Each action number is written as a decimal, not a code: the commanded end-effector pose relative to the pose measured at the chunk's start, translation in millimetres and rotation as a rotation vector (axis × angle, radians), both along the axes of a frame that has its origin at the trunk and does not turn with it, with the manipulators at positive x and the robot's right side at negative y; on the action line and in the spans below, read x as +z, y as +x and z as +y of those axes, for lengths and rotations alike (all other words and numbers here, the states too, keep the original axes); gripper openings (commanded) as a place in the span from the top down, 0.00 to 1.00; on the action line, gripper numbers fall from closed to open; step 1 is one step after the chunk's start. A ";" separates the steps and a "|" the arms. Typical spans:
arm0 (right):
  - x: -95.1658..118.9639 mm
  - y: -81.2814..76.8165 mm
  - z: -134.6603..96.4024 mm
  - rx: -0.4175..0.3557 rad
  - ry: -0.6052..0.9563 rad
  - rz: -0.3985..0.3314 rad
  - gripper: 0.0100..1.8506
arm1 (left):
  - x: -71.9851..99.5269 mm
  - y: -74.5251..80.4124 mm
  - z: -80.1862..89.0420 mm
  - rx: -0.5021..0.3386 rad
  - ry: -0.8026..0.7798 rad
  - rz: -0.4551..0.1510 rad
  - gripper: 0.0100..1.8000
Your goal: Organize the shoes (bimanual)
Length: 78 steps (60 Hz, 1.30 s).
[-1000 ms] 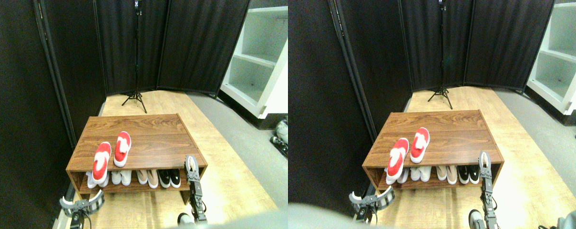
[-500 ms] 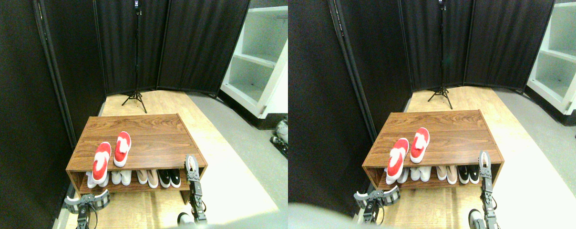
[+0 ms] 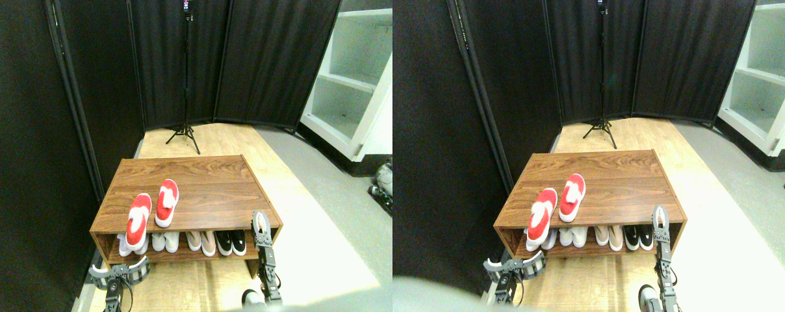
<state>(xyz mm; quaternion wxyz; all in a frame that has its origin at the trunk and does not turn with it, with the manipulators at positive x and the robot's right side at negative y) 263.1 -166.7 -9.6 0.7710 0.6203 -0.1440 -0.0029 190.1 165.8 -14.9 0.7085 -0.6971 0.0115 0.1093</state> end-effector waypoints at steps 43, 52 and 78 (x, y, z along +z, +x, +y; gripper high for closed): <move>4.5 12.1 0.5 0.010 0.000 -0.041 1.00 | -36.2 66.7 -6.3 0.100 0.129 0.036 0.52; 2.7 13.9 -0.1 0.016 0.014 -0.044 1.00 | -36.1 67.4 -7.8 0.110 0.126 0.042 0.48; 2.1 16.5 -2.5 0.004 -0.002 -0.047 1.00 | -46.7 94.7 -4.2 -0.004 0.207 0.117 0.19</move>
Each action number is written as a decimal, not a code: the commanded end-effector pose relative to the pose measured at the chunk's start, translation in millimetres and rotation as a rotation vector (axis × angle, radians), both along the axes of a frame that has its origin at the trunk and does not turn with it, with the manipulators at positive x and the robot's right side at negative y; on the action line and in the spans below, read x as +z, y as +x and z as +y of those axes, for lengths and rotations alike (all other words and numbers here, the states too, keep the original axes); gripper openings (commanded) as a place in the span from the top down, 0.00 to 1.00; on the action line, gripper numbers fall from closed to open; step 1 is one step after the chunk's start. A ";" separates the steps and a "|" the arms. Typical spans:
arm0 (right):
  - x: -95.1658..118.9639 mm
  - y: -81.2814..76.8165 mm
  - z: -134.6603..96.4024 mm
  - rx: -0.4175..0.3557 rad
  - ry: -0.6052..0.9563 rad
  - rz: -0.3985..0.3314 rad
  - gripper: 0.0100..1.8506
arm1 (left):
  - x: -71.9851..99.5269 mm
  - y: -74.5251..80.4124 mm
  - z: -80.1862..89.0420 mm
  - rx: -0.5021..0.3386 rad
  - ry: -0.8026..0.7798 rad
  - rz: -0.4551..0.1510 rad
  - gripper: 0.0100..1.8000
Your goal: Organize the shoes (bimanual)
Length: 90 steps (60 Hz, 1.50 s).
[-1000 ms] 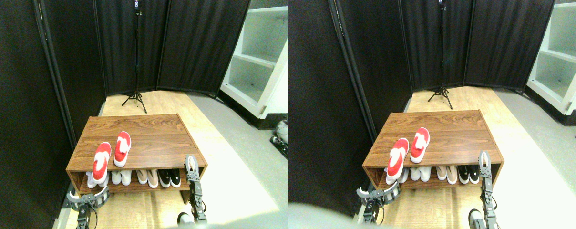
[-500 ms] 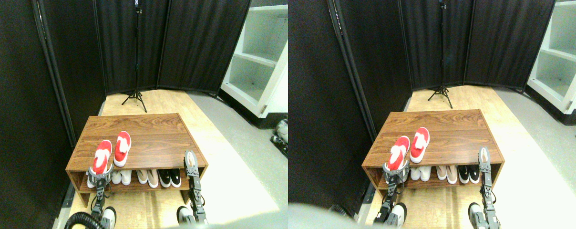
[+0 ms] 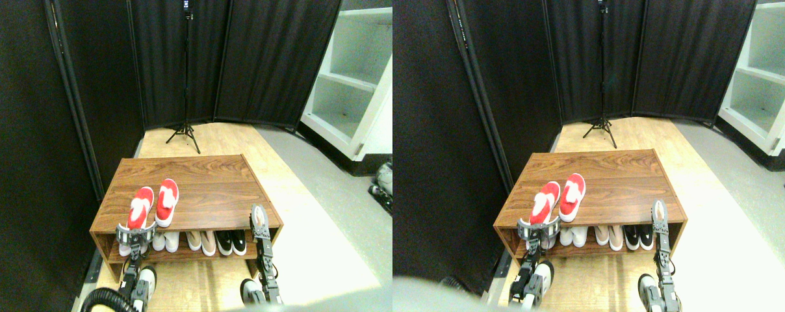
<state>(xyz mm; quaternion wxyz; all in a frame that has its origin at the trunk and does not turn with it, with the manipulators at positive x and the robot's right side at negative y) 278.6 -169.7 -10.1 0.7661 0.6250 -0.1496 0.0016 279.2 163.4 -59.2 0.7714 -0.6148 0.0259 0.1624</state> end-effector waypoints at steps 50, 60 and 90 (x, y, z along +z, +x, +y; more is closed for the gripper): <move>2.8 6.8 1.0 -0.009 -0.046 -0.013 1.00 | -10.1 23.5 0.5 -0.123 -0.025 0.101 0.03; 1.5 6.0 0.9 -0.003 -0.032 -0.025 1.00 | -8.9 24.6 -0.1 -0.122 -0.011 0.109 0.04; 4.2 -3.7 0.5 -0.004 -0.041 -0.030 1.00 | 9.7 -31.5 11.9 -0.108 -0.001 0.068 0.06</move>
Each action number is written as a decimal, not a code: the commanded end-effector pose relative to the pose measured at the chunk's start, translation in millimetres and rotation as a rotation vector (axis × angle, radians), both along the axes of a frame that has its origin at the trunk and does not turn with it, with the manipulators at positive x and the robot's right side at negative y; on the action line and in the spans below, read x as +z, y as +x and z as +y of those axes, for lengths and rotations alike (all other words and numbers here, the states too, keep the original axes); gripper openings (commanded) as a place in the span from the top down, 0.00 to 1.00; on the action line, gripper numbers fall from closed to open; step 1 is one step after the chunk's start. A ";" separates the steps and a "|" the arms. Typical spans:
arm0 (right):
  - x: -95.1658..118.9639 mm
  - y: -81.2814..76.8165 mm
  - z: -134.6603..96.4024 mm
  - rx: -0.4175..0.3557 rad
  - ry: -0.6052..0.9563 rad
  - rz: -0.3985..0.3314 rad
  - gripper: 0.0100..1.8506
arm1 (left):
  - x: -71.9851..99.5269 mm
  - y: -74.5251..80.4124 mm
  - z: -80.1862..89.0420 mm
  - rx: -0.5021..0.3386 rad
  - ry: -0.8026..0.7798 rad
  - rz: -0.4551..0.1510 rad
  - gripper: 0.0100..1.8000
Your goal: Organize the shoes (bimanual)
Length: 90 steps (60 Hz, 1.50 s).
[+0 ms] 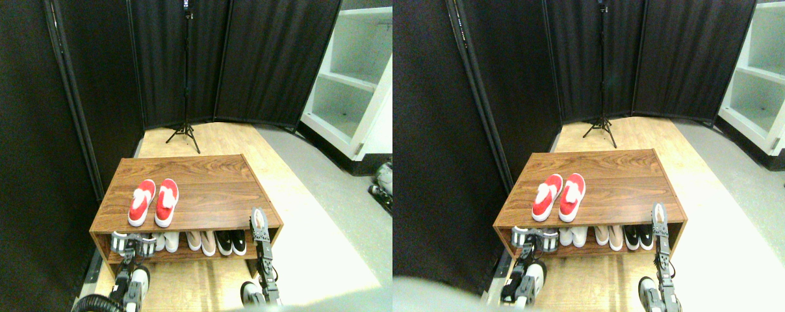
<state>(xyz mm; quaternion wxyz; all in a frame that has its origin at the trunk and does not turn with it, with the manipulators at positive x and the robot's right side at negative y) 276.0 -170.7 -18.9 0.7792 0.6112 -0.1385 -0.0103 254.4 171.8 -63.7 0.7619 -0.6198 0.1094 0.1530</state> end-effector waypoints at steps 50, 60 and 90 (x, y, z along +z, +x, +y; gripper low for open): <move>15.6 -8.6 3.2 0.040 0.043 -0.068 1.00 | 31.5 20.4 97.1 0.371 0.364 -0.340 1.00; 15.1 -10.1 2.8 0.033 0.037 -0.074 1.00 | 33.2 43.8 93.8 0.324 0.366 -0.336 1.00; 14.0 -9.0 0.3 0.023 0.035 -0.087 1.00 | 24.2 75.8 88.1 0.188 0.380 -0.214 1.00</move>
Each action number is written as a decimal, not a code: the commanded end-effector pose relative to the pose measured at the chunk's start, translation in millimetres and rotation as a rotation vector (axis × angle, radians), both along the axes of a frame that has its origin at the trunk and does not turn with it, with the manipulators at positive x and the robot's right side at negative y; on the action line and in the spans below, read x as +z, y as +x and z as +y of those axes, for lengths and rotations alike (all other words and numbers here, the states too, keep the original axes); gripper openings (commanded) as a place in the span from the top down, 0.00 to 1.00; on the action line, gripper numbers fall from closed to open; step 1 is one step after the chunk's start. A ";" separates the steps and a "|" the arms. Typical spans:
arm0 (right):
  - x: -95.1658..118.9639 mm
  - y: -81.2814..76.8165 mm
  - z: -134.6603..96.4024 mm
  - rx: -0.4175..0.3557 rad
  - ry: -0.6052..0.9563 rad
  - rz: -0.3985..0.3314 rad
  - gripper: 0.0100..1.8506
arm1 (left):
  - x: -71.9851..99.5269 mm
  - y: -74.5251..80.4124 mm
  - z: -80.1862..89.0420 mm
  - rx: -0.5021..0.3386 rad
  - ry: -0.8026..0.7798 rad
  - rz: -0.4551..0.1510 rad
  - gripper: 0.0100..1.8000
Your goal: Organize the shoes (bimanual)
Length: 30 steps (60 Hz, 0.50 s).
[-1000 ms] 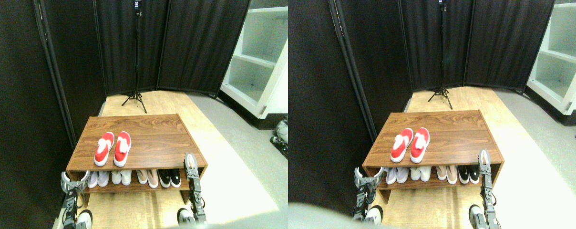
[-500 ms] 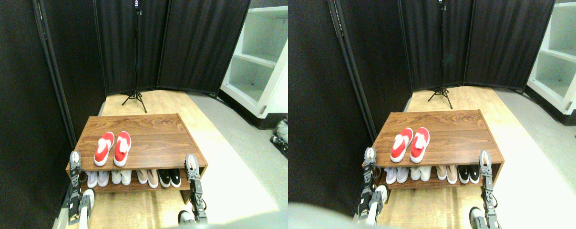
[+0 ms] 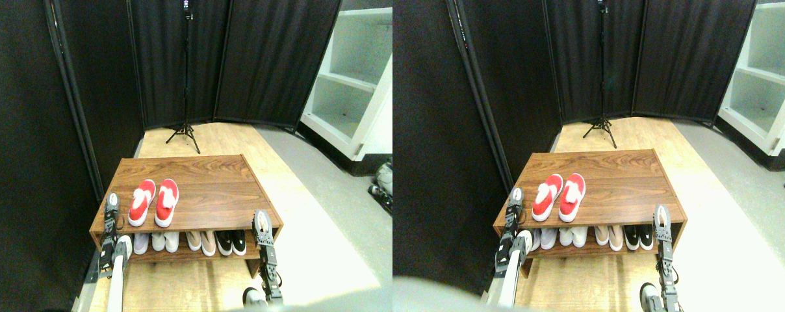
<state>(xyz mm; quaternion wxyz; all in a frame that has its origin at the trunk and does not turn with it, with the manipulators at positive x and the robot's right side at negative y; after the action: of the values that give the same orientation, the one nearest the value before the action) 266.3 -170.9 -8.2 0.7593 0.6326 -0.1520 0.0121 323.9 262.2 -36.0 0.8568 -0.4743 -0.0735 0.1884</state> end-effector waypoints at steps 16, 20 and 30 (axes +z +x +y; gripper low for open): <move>4.8 4.5 4.2 0.004 -0.024 -0.036 1.00 | -15.2 10.6 -22.0 -0.077 -0.031 0.049 1.00; 5.1 5.2 4.1 -0.002 -0.024 -0.030 1.00 | -16.7 10.6 -28.6 -0.085 -0.062 0.072 1.00; 5.8 5.3 3.4 -0.006 -0.006 -0.028 1.00 | -20.0 12.5 -45.5 -0.119 -0.107 0.087 1.00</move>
<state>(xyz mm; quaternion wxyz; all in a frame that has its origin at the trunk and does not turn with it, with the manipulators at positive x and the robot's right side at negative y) 270.3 -169.1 -7.4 0.7666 0.6232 -0.1546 0.0119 334.3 224.9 -56.9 0.8394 -0.5166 -0.0006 0.1690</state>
